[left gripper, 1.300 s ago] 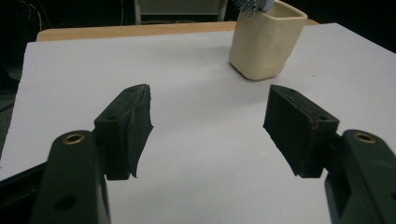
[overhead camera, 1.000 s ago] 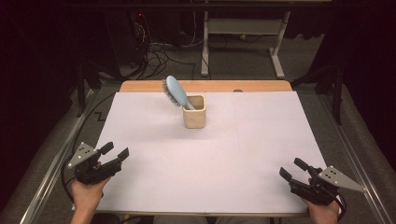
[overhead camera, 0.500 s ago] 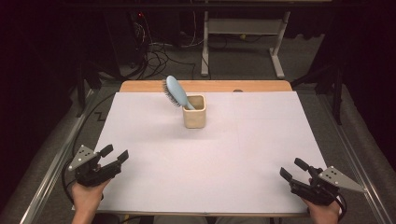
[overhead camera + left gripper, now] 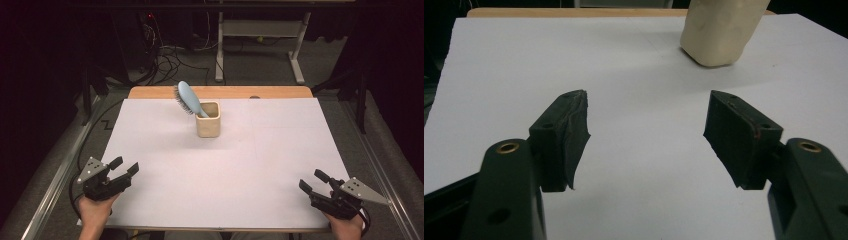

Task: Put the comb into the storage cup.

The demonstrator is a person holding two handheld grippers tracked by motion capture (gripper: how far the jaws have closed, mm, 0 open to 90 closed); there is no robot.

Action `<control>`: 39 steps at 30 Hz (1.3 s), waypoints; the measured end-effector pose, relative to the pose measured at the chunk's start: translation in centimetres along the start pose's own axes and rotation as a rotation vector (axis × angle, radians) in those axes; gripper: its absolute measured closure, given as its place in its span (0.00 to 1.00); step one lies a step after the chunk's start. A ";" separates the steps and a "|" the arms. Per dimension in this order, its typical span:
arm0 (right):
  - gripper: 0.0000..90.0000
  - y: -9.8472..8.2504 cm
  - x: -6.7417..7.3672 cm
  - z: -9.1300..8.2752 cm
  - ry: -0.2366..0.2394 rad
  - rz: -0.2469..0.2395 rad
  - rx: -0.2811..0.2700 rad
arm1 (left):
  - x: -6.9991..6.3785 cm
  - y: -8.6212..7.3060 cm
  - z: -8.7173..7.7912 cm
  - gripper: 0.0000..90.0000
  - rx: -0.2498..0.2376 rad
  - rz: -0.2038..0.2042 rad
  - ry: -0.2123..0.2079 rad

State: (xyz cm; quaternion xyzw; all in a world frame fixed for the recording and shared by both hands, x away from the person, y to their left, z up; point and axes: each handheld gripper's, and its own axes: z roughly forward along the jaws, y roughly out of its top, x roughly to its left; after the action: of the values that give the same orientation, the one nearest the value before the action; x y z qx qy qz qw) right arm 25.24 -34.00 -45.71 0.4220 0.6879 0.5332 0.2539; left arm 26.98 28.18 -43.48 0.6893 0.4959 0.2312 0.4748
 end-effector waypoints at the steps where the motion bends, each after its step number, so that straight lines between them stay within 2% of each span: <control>1: 0.33 0.0 0.0 0.0 0.001 0.000 -0.004 | 0.0 0.0 0.1 0.38 0.000 0.003 -0.001; 13: 0.33 0.0 -0.1 0.1 0.005 0.003 -0.002 | -0.6 -0.3 0.7 0.37 0.015 0.017 -0.016; 39: 0.33 0.0 -0.1 -0.1 0.000 0.003 -0.006 | -0.5 -1.9 1.7 0.36 0.033 -0.017 -0.018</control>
State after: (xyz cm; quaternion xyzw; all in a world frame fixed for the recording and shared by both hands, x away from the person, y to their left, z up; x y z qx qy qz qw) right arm 25.25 -34.15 -45.73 0.4221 0.6856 0.5358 0.2544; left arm 27.21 27.07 -45.83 0.6951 0.5011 0.2126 0.4697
